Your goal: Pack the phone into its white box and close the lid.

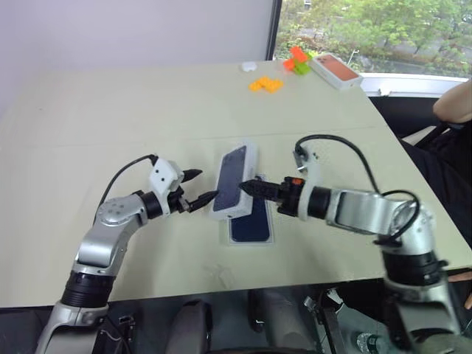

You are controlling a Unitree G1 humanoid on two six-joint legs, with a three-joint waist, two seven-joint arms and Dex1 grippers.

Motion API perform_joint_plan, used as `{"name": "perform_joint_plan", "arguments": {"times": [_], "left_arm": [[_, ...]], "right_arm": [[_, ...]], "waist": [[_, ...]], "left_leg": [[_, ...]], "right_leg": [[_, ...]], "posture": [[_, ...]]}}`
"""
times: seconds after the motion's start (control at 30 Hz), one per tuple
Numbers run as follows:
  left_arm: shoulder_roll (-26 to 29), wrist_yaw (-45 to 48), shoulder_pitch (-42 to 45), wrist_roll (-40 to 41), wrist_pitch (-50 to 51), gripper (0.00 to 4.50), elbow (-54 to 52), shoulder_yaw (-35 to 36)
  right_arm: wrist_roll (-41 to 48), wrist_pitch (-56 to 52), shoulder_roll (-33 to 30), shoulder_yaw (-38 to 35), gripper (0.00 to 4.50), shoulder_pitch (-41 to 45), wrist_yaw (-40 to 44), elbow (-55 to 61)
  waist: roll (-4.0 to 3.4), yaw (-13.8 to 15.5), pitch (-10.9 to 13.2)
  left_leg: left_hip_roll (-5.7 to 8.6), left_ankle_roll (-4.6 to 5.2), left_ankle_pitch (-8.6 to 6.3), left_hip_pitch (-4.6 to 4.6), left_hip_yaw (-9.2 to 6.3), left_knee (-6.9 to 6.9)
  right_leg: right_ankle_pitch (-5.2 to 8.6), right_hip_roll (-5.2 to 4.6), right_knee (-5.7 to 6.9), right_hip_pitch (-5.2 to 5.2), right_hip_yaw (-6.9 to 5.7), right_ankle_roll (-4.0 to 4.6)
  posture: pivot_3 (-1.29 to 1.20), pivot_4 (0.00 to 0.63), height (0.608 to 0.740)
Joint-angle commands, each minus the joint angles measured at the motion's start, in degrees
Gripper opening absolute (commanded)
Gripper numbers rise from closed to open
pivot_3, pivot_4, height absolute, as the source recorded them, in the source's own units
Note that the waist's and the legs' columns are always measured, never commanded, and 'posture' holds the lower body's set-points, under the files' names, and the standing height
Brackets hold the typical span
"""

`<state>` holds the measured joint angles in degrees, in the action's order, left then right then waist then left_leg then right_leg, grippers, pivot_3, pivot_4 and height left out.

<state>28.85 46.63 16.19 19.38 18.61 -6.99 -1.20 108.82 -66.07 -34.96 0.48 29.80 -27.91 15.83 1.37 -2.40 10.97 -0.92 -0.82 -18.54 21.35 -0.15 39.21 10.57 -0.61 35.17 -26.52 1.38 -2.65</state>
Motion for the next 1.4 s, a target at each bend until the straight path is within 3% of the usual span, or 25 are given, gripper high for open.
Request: {"name": "perform_joint_plan", "arguments": {"times": [0.03,0.23,0.27,0.33,0.4,0.5,0.6,0.87,1.4], "left_arm": [[0.1,0.5,-0.4,0.6,-1.1,3.83,-1.2,0.5],[-2.0,-2.9,0.2,5.5,2.8,3.83,-2.4,5.6],[-2.5,-4.5,0.6,6.8,4.3,3.83,-2.3,7.3],[-2.2,-8.1,1.3,8.3,9.0,3.83,-1.8,10.0],[-1.4,-10.6,1.8,8.8,13.4,3.83,-1.2,11.2],[0.2,-10.8,0.8,8.1,16.9,2.92,-2.2,10.0],[1.6,-10.7,0.6,5.4,19.1,1.45,-3.0,5.7],[-0.3,-12.1,3.8,1.1,21.3,1.45,-4.1,-3.4],[-1.7,-9.8,2.7,3.2,23.9,1.45,-8.0,-4.3]], "right_arm": [[-9.5,-3.7,-5.8,1.4,3.39,2.0,9.9,2.9],[-31.6,-0.5,-13.1,3.9,3.39,5.1,26.4,5.9],[-35.1,0.2,-13.9,4.6,3.15,5.5,28.5,6.2],[-42.8,2.7,-15.4,6.8,2.58,6.0,32.9,6.8],[-48.7,4.6,-15.7,8.3,1.49,6.4,36.4,6.9],[-55.6,6.4,-15.1,10.6,0.01,7.2,40.1,7.1],[-64.3,9.5,-14.5,14.6,0.0,7.5,42.8,7.7],[-75.6,10.7,-9.1,18.3,0.0,7.1,47.2,5.2],[-85.4,9.2,-3.9,17.6,0.0,6.1,52.3,4.8]], "waist": [[0.02,0.1,0.0],[0.02,0.1,0.0],[0.03,0.1,0.0],[0.04,0.1,0.0],[0.04,0.0,0.0],[0.04,0.1,0.0],[0.04,0.1,0.0],[0.06,1.4,0.0],[0.06,1.5,0.0]], "left_leg": [[0.01,0.0,0.0,0.01,0.0,0.0],[0.02,0.0,0.0,0.0,0.0,0.0],[0.02,0.0,0.0,0.0,0.0,0.01],[0.01,0.0,0.0,-0.01,-0.01,0.01],[0.03,0.0,0.0,-0.04,-0.01,0.01],[0.03,0.0,0.0,-0.03,-0.01,0.01],[0.06,0.0,0.0,-0.05,-0.01,0.01],[0.16,-0.01,0.0,0.0,-0.01,0.01],[0.17,-0.01,0.01,-0.06,-0.03,0.02]], "right_leg": [[0.01,-0.01,-0.02,0.01,0.0,-0.01],[0.11,-0.03,-0.04,0.01,-0.02,-0.2],[0.12,-0.03,-0.03,0.0,-0.02,-0.21],[0.13,0.0,-0.02,0.0,-0.05,-0.23],[0.13,0.05,0.0,0.0,-0.07,-0.23],[0.12,0.06,0.03,-0.01,-0.08,-0.22],[0.0,0.0,0.03,-0.01,-0.04,-0.03],[-0.01,-0.08,0.0,-0.02,-0.04,0.0],[-0.02,-0.05,0.06,0.0,-0.05,0.01]], "posture": [[0.0,0.15,0.74],[0.0,0.15,0.74],[0.0,0.15,0.74],[0.0,0.15,0.74],[0.0,0.15,0.74],[0.0,0.15,0.74],[0.0,0.15,0.74],[0.0,0.15,0.74],[0.0,0.15,0.74]]}}
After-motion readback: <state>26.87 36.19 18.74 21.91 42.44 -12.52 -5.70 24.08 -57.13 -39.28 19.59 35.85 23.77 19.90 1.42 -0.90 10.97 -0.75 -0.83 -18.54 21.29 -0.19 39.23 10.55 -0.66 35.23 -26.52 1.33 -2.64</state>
